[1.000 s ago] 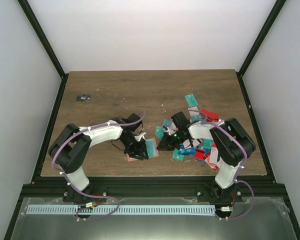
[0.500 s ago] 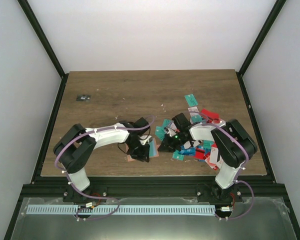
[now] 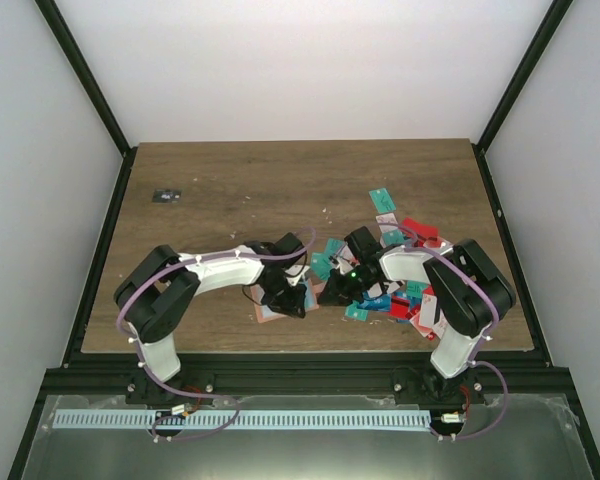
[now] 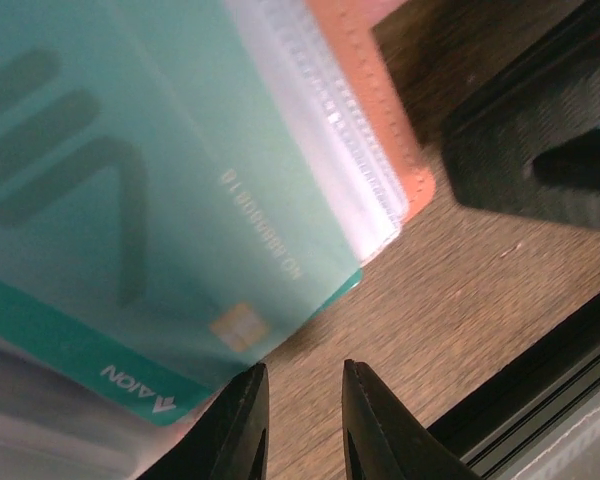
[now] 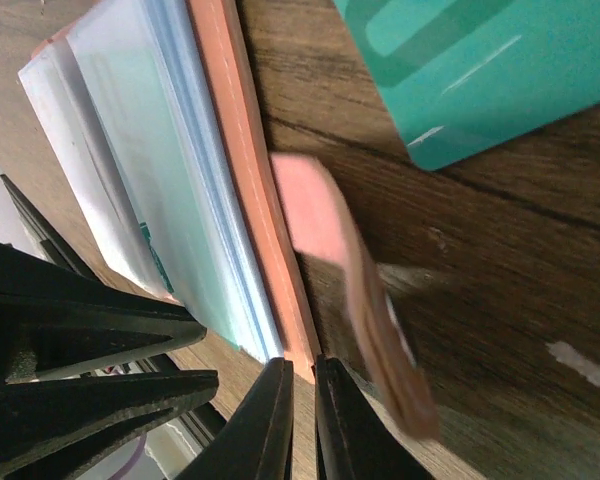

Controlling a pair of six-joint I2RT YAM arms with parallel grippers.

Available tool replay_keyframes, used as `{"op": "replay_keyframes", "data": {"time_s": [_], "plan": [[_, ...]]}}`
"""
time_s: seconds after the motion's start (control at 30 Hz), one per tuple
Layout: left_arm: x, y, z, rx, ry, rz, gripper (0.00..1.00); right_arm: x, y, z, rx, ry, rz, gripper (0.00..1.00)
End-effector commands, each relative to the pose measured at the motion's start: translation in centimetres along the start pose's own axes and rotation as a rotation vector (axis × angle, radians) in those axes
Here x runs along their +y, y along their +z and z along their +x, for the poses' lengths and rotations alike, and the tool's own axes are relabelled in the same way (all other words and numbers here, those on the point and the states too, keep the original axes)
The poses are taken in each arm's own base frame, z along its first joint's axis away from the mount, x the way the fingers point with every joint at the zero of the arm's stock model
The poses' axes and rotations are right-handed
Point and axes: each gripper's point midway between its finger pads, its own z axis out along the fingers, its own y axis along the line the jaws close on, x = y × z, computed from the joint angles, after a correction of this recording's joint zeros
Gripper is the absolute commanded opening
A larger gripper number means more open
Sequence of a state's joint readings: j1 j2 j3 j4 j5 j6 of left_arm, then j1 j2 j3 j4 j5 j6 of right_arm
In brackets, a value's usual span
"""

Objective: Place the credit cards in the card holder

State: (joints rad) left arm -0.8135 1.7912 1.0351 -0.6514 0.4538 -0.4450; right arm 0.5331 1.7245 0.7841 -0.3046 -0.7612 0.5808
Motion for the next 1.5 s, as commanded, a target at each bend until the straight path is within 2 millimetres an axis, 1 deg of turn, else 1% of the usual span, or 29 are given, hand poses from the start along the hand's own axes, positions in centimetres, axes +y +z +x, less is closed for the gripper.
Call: {"op": "replay_keyframes", "data": {"time_s": [0.0,0.27,0.37,0.4,0.47,0.6,0.7,0.9,1.13,1.2,1.33,1.4,1.47], "plan": [[-1.3,-0.3,-2.2,-0.069,0.036,0.018,0.23,0.5,-0.2,0.1,0.002,-0.034,0.006,0.10],[-2.2,-1.4,-4.0,-0.138,0.051,0.021,0.22,0.5,-0.2,0.1,0.005,-0.039,0.002,0.10],[-3.3,-2.8,-4.5,-0.168,0.065,0.040,0.22,0.7,-0.2,0.0,0.003,-0.043,-0.002,0.09],[-3.9,-3.6,-4.7,-0.183,0.073,0.050,0.23,0.9,-0.3,-0.1,0.001,-0.046,-0.004,0.09],[-4.4,-5.1,-4.8,-0.206,0.084,0.040,0.23,1.3,-0.6,-0.4,-0.010,-0.056,-0.007,0.09],[-3.3,-7.2,-4.1,-0.228,0.064,-0.035,0.23,2.0,-1.1,-0.6,-0.029,-0.072,-0.022,0.10],[-2.0,-7.6,-2.9,-0.232,0.046,-0.050,0.23,2.7,-1.5,-0.8,-0.043,-0.086,-0.033,0.10],[1.0,-7.2,-1.5,-0.220,0.029,-0.085,0.19,4.0,-2.4,-1.5,-0.071,-0.098,-0.045,0.11],[3.3,-6.1,-1.1,-0.200,0.028,-0.139,0.14,4.8,-2.8,-2.4,-0.086,-0.099,-0.039,0.10],[3.5,-5.8,-1.1,-0.195,0.024,-0.131,0.14,4.9,-2.7,-2.5,-0.083,-0.096,-0.039,0.11],[3.4,-5.6,-1.4,-0.201,0.016,-0.083,0.13,5.2,-2.6,-2.5,-0.073,-0.081,-0.059,0.12],[3.6,-5.4,-1.6,-0.200,0.010,-0.077,0.10,5.3,-2.5,-2.6,-0.069,-0.078,-0.067,0.13],[3.9,-5.2,-1.6,-0.193,0.004,-0.080,0.05,5.4,-2.4,-2.6,-0.066,-0.077,-0.073,0.13]]}}
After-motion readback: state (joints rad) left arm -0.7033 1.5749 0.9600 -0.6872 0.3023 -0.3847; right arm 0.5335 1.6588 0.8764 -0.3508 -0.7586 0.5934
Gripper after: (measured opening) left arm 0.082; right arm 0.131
